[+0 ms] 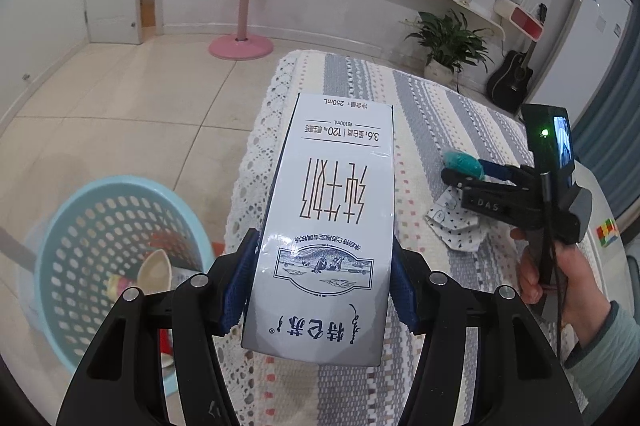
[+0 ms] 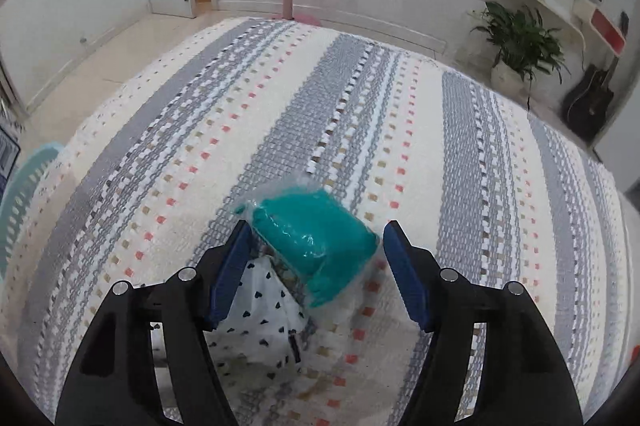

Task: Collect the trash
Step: 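Hold the milk carton in the left gripper while the right grasps the teal packet, then carry the carton and teal packet over the basket and open both grippers, then grasp the dotted tissue pack with the left gripper while the right grasps the orange snack bag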

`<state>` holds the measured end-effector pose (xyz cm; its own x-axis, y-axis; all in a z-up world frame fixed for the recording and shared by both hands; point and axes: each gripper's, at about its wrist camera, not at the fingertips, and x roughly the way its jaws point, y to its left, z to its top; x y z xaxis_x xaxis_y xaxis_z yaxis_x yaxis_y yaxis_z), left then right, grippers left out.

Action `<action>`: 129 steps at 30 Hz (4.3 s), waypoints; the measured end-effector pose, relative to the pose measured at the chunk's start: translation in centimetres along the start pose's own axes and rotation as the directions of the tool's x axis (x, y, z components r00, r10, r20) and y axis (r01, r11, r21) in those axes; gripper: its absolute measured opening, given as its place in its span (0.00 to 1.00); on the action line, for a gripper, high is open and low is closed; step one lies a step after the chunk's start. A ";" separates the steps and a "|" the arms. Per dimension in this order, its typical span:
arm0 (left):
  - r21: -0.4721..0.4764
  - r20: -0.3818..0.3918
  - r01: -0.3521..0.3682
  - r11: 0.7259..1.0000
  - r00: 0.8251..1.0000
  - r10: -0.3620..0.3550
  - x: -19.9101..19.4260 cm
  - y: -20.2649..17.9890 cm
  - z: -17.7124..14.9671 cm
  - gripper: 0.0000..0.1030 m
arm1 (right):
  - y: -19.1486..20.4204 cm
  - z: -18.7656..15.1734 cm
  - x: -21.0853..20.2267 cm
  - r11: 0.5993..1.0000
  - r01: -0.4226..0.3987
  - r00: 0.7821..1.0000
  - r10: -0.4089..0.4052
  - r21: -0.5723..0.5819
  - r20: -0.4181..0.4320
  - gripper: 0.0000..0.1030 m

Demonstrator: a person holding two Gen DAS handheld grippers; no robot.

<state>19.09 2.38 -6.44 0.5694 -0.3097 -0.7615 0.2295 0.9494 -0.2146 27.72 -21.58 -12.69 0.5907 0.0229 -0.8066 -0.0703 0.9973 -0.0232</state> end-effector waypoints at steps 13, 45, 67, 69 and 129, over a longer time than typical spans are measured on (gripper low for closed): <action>-0.022 -0.006 -0.011 1.000 1.000 0.011 0.1 1.0 -0.2 0.55 | -0.7 -0.7 -0.9 0.997 -0.070 0.997 0.069 0.033 0.023 0.32; -0.228 0.173 -0.082 0.970 0.977 0.124 -7.3 9.0 0.9 0.55 | 10.0 4.8 -9.6 0.974 -0.116 0.966 0.156 -0.193 0.207 0.36; -0.429 -0.031 -0.203 0.880 0.977 0.210 -6.7 21.1 -3.9 0.63 | 29.3 1.6 -5.7 0.876 -0.457 0.888 0.458 -0.156 -0.028 0.45; -0.434 -0.029 -0.207 0.877 0.976 0.217 -6.9 21.4 -4.1 0.67 | 29.4 1.3 -5.4 0.872 -0.467 0.884 0.466 -0.148 -0.038 0.51; 0.297 -0.077 -0.035 0.954 0.995 0.060 9.8 -15.7 -1.5 0.52 | -10.8 -20.0 -14.6 0.960 0.098 0.995 -0.089 0.264 -0.046 0.76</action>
<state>19.93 -15.48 -11.47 0.5197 -0.2470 -0.8178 0.4335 0.9011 0.0033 3.77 -34.11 -12.48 0.5567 -0.0693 -0.8278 0.2025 0.9778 0.0543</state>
